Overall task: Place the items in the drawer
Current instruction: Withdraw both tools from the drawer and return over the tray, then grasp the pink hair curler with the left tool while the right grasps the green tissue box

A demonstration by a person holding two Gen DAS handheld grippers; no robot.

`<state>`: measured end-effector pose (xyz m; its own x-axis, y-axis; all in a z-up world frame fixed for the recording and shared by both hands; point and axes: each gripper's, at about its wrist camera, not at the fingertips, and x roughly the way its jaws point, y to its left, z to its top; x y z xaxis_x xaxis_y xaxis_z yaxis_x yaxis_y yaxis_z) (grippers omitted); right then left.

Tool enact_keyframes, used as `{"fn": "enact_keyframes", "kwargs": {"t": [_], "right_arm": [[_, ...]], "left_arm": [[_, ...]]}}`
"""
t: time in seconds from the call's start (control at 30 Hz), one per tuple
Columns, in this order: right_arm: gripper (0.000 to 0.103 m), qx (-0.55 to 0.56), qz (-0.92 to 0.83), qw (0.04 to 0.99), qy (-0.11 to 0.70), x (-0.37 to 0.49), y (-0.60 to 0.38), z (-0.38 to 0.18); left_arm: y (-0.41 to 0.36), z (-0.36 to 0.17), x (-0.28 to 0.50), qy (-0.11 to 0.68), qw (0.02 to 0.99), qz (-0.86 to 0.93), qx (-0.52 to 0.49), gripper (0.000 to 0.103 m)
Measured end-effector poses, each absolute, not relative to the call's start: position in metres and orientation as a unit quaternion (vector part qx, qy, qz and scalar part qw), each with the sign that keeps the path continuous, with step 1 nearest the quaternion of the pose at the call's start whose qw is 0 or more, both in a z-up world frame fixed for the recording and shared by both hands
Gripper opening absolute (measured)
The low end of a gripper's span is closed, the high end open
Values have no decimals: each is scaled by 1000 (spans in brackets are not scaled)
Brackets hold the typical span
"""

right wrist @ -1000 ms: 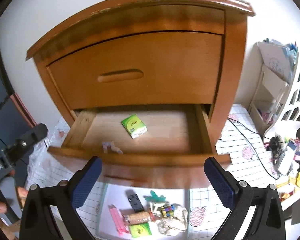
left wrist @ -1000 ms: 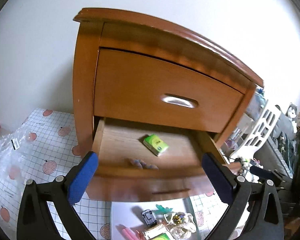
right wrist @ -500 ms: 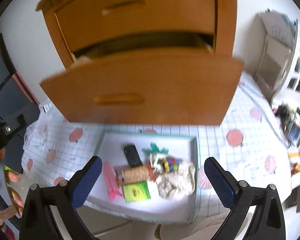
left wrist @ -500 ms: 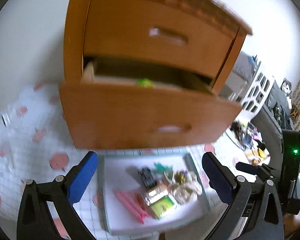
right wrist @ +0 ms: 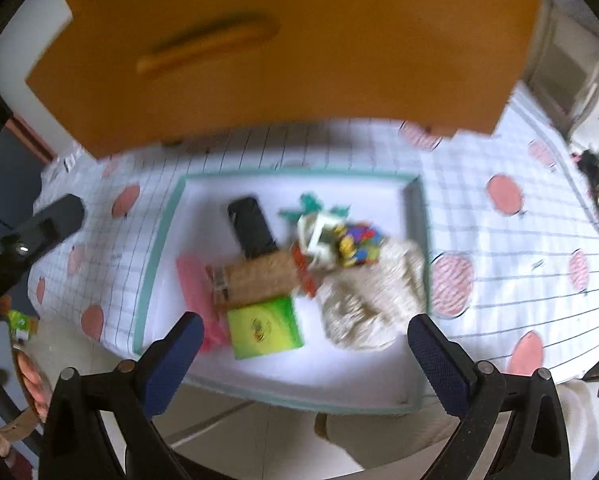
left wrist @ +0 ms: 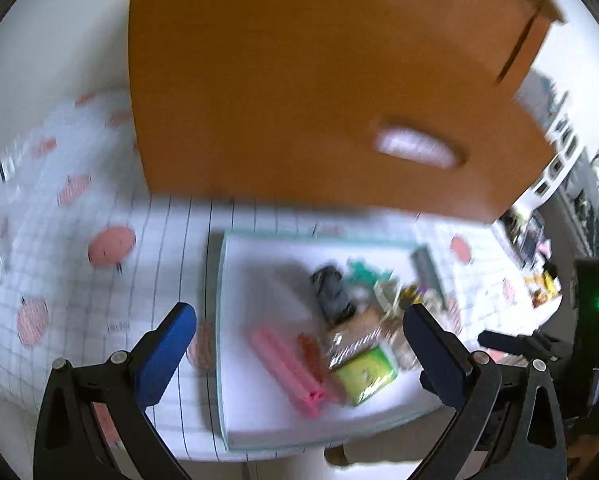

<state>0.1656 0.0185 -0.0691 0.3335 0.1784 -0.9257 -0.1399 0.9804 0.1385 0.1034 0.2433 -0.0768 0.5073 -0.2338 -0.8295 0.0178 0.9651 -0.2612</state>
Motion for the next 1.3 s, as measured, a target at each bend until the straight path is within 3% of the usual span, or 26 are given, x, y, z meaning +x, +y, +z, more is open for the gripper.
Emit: {"fn": "enact_keyframes", "kwargs": {"t": [0.33, 0.47, 1.1, 1.3], "right_arm": [[103, 4, 107, 748, 655, 176, 46, -120], [103, -3, 114, 736, 668, 179, 55, -130], [71, -32, 106, 710, 696, 196, 82, -173], [69, -33, 107, 708, 697, 196, 91, -182]], "left_arm": [[241, -138, 112, 575, 811, -30, -98, 102], [240, -155, 116, 598, 794, -33, -107, 88], [233, -150, 115, 605, 792, -26, -71, 77], [222, -153, 121, 615, 784, -50, -70, 73]]}}
